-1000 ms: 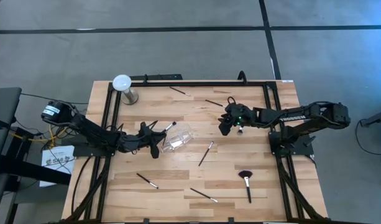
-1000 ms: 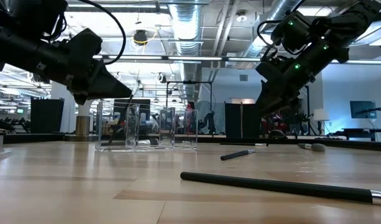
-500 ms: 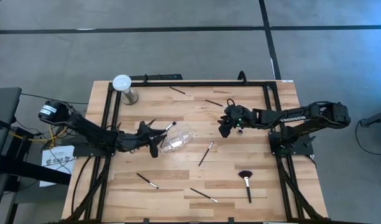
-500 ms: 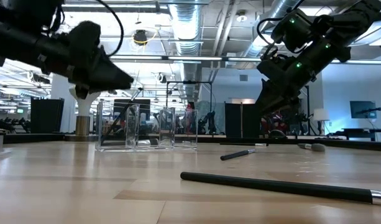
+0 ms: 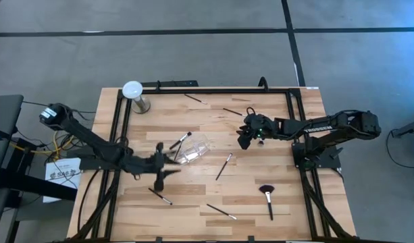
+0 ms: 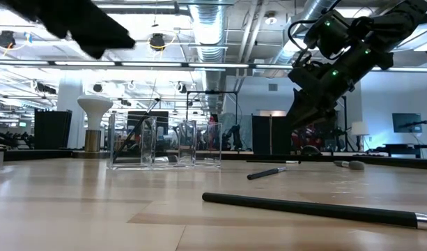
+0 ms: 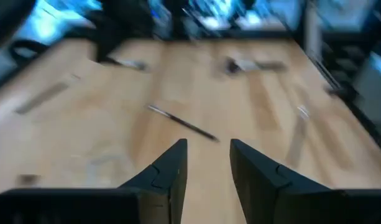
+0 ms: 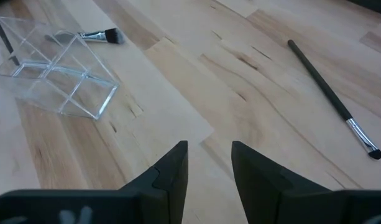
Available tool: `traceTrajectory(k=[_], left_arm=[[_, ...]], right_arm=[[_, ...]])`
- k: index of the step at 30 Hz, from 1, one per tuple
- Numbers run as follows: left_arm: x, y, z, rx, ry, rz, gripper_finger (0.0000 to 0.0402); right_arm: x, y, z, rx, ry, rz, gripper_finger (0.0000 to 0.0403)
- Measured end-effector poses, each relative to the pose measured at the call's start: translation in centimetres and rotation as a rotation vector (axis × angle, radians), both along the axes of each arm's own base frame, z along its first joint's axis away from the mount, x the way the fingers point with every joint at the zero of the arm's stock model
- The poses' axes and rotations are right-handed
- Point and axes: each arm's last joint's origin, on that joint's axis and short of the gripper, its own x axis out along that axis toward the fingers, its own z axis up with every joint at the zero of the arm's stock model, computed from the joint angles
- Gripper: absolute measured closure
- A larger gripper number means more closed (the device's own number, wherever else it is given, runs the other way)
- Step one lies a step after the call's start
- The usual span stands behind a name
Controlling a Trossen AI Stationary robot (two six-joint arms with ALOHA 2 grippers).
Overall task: Put items in baskets/containers
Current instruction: Put the foundation brush into the left section of the transparent organizer
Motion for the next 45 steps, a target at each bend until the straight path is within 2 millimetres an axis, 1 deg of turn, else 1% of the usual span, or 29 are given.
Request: traceTrajectory(k=[5, 7, 9, 11, 15, 21, 23, 32, 39, 45], left_arm=[[0.5, -2.5, 2.5, -0.013, 0.165, -0.15, 0.0284], [0.8, -3.4, 2.8, 0.021, 0.254, -0.191, 0.0284], [1.0, -3.9, 2.6, 0.064, 0.352, -0.215, 0.0284], [1.5, -4.5, 2.4, 0.07, 0.426, -0.237, 0.0284], [2.4, -5.3, 1.3, 0.062, 0.563, -0.27, 0.0284], [2.1, -5.7, -2.4, 0.045, 0.878, -0.304, 0.0284], [2.2, -6.1, -3.3, 0.017, 0.941, -0.322, 0.0284], [2.4, -6.6, -5.2, 0.035, 1.017, -0.325, 0.0284], [2.7, -6.8, -7.1, 0.081, 1.066, -0.292, 0.0284], [3.0, -6.8, -7.8, 0.112, 1.057, -0.232, 0.0284]], right_arm=[[0.0, 0.0, 0.0, 0.0, -0.003, 0.0, 0.0287], [0.0, 0.0, 0.0, 0.004, -0.006, -0.004, 0.0287], [0.0, 0.0, 0.0, 0.005, -0.007, -0.006, 0.0287], [0.0, 0.1, 0.0, 0.005, -0.006, -0.001, 0.0287], [0.1, 0.4, 0.0, 0.005, -0.007, 0.014, 0.0287], [0.1, 0.6, 0.0, 0.005, -0.005, 0.022, 0.0287], [0.1, 0.6, 0.0, 0.004, -0.005, 0.021, 0.0287], [0.1, 0.6, 0.0, 0.004, -0.006, 0.021, 0.0287], [0.1, 0.6, 0.0, 0.004, -0.006, 0.021, 0.0287], [0.2, 0.6, 0.0, 0.004, -0.006, 0.021, 0.0287]])
